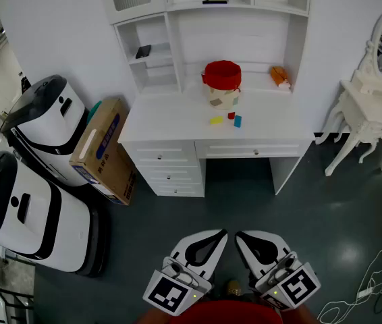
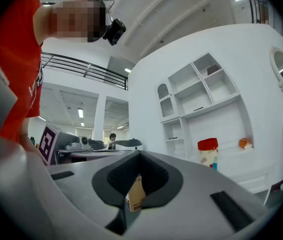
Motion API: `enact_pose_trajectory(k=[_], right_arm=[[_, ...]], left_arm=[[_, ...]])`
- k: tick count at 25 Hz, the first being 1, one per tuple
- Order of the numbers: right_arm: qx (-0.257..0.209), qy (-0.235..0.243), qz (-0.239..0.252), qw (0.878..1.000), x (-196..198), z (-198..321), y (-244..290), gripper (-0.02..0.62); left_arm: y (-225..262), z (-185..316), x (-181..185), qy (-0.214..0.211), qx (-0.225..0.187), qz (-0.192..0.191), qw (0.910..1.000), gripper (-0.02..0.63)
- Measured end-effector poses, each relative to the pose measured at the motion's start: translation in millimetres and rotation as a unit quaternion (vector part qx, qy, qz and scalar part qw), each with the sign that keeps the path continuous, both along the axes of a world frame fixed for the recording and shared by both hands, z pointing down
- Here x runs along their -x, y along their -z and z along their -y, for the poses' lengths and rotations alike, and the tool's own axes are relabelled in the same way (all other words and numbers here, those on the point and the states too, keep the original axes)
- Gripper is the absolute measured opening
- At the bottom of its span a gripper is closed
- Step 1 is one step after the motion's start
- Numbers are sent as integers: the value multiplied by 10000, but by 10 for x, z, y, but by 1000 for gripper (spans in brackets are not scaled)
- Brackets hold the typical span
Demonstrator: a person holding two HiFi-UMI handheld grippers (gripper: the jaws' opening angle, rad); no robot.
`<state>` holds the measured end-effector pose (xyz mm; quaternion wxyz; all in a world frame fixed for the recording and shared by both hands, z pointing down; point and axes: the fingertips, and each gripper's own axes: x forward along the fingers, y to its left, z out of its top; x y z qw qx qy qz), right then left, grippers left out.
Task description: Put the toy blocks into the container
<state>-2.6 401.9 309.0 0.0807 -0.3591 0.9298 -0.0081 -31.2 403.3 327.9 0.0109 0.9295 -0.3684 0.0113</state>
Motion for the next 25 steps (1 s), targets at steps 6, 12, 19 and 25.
enact_pose_trajectory(k=[6,12,19,25], right_arm=[[154,-26,-104,9998,-22,-3,-50,6],[2,-53,-22,10000,-47,15,-4,8],[31,-40,23,10000,-207,59,5,8],[-78,51,69,9999,-439,160,84,8]], left_arm=[[3,6,-6,18,-8,4,10000,12],[8,33,-16,57,-3,2,10000,12],[37,105,-133,161,-36,20,9999,12],[79,178,-368,240,-88,42,9997,12]])
